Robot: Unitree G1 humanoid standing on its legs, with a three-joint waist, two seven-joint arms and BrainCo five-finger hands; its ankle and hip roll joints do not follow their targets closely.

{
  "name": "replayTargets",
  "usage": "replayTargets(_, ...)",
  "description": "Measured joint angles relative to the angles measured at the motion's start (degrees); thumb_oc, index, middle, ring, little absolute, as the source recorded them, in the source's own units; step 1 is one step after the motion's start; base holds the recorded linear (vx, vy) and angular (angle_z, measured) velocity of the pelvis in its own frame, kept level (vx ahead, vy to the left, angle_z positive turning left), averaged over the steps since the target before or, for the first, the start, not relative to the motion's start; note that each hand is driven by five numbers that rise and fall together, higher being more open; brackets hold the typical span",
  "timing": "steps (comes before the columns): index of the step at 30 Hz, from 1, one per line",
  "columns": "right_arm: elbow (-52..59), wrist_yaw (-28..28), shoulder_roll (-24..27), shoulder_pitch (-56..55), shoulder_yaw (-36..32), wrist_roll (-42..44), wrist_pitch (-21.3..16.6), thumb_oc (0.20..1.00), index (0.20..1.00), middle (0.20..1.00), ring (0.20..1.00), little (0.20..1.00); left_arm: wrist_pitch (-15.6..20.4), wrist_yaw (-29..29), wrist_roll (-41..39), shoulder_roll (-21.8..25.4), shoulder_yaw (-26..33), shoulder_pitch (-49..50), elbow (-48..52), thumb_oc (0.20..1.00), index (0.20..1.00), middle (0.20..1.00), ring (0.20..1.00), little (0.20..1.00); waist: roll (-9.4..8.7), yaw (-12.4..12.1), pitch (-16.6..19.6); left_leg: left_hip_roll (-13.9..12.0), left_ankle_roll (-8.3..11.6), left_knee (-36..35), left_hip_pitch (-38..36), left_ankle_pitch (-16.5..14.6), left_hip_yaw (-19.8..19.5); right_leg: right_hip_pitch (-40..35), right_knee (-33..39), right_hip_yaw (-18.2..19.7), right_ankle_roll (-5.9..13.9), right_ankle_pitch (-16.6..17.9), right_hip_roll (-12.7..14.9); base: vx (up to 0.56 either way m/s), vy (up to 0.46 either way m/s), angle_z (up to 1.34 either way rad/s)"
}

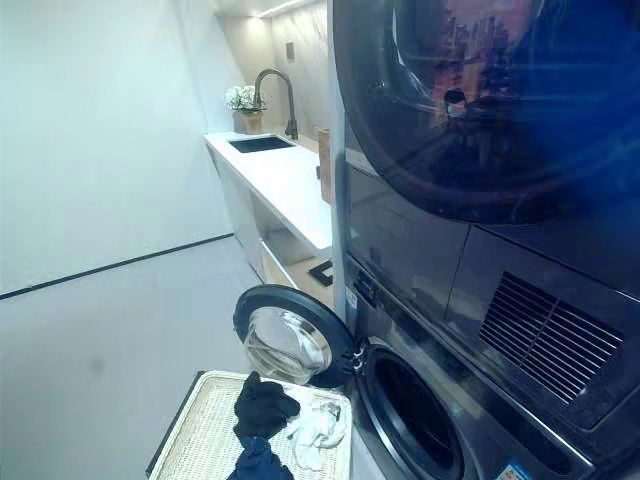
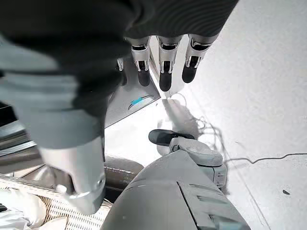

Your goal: Put the clothes into the washing machine.

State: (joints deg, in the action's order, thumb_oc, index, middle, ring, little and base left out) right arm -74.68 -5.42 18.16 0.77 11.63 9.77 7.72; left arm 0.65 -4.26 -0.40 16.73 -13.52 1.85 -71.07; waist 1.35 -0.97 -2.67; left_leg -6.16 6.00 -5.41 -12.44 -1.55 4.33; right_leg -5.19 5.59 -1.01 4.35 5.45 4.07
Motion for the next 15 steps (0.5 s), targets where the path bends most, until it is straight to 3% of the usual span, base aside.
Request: replayTargets(15,0.0,0.0,0.0,0.0,0.0,0.0,0.0,1.000,1.000,1.000,1.000,1.000,-0.3,-0.4,1.9,0.0,0.0,0.1,0.0,1.000,1.000,1.000,1.000,1.000,0.06,0.0,-0.1,0.0,0.00,0.0,0.1,0.0,0.0,0.2,0.0,0.0,0.15,-0.2,0.0,-0.02,-0.002,0.00)
